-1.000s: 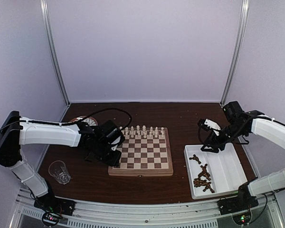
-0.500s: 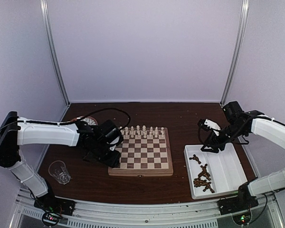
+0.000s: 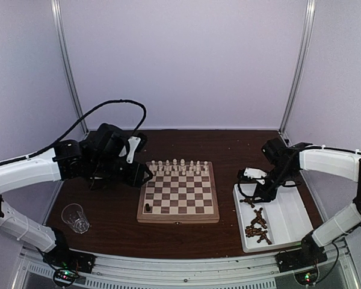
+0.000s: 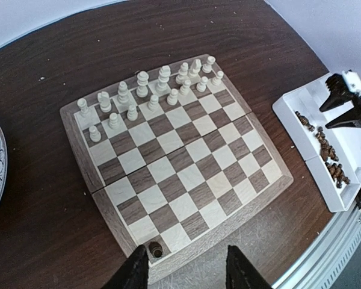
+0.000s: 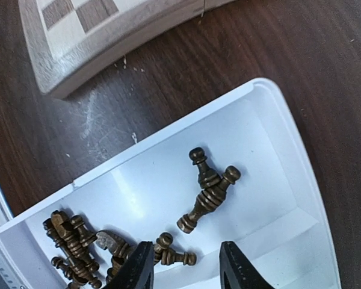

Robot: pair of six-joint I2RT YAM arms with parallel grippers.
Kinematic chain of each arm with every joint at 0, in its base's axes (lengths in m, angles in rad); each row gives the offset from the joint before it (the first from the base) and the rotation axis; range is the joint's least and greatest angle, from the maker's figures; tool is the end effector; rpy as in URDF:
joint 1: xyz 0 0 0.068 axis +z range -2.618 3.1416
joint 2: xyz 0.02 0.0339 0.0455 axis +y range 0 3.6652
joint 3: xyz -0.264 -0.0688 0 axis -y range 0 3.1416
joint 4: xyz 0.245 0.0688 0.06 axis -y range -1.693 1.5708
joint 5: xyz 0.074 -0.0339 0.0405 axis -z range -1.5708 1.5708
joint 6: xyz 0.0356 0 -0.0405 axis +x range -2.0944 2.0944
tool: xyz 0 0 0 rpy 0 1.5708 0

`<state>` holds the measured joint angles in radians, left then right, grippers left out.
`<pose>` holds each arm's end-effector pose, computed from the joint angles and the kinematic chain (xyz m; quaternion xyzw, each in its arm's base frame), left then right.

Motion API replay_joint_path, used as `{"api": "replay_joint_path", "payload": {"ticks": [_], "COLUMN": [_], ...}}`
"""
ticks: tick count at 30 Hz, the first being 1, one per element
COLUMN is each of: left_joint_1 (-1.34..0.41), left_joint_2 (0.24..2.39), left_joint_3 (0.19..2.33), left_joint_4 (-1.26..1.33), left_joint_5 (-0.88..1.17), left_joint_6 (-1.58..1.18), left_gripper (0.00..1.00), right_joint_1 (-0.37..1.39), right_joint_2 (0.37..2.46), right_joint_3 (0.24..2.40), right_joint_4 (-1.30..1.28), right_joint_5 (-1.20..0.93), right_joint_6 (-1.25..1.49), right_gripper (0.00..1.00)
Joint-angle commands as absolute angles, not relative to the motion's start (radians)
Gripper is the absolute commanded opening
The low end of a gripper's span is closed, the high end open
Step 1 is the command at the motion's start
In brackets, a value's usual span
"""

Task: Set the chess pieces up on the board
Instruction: Place the rook at h8, then pick up the chess pile from the storage box.

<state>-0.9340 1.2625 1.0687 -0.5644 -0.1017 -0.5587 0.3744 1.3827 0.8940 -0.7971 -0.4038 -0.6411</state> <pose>0.1642 -0.2160 0.3015 0.1514 0.9050 -0.2337 0.3215 0.2230 0.1027 0.2084 -0.4964 0.8336 0.1782 0.1643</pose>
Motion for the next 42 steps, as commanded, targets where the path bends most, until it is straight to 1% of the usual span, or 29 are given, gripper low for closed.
{"api": "replay_joint_path", "payload": {"ticks": [1, 8, 13, 18, 26, 28, 33, 34, 37, 42], "left_joint_1": [-0.947, -0.962, -0.961, -0.965, -0.974, -0.974, -0.983, -0.985, -1.001, -1.045], "left_joint_2": [1.277, 1.262, 1.268, 1.29, 1.314, 1.322, 1.351, 1.362, 1.409, 1.542], "left_joint_3": [1.051, 1.022, 1.014, 1.014, 1.006, 1.01, 1.021, 1.027, 1.064, 1.167], "left_joint_4": [-0.492, -0.488, -0.488, -0.483, -0.457, -0.457, -0.428, -0.42, -0.392, -0.297], "left_joint_5": [-0.134, -0.146, -0.138, -0.128, -0.121, -0.116, -0.091, -0.082, -0.06, 0.016], "left_joint_6": [-0.577, -0.606, -0.612, -0.622, -0.635, -0.635, -0.637, -0.636, -0.628, -0.624], "left_gripper": [0.44, 0.44, 0.44, 0.44, 0.44, 0.44, 0.44, 0.44, 0.44, 0.44], "right_joint_1": [0.451, 0.48, 0.48, 0.48, 0.48, 0.48, 0.475, 0.472, 0.458, 0.439], "right_joint_2": [1.465, 1.541, 1.608, 1.658, 1.705, 1.709, 1.687, 1.674, 1.625, 1.478], "right_joint_3": [0.902, 0.92, 0.965, 0.997, 1.009, 1.008, 0.998, 0.996, 0.994, 0.971], "right_joint_4": [-0.77, -0.74, -0.746, -0.756, -0.757, -0.76, -0.77, -0.771, -0.778, -0.805], "right_joint_5": [-0.234, -0.143, -0.135, -0.179, -0.186, -0.186, -0.191, -0.194, -0.214, -0.279], "right_joint_6": [-0.567, -0.502, -0.47, -0.448, -0.436, -0.436, -0.437, -0.438, -0.437, -0.464], "right_gripper": [0.4, 0.4, 0.4, 0.39, 0.34, 0.3, 0.1, 0.07, 0.05, 0.04]}}
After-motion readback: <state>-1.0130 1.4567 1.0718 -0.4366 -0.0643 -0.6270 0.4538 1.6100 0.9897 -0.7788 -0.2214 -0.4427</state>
